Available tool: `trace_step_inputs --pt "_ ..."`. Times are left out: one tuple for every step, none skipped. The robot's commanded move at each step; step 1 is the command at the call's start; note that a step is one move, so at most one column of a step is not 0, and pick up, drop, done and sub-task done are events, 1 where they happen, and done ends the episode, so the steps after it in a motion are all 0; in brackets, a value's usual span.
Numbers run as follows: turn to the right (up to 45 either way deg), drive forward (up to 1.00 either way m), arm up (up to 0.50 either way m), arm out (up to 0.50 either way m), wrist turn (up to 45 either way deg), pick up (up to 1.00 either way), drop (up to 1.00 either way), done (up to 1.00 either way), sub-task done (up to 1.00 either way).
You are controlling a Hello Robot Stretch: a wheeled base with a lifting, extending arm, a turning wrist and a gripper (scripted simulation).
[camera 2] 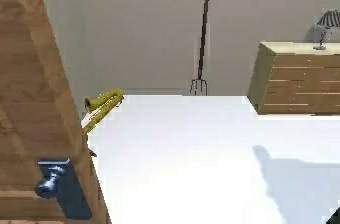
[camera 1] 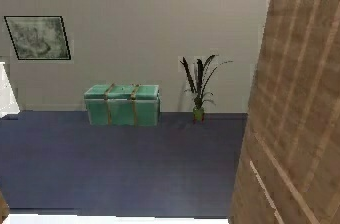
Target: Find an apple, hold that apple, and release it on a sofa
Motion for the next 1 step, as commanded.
trace_step_inputs --pt "0.0 0.4 0.0 0.0 0.0 0.0 0.0 0.0 0.0"
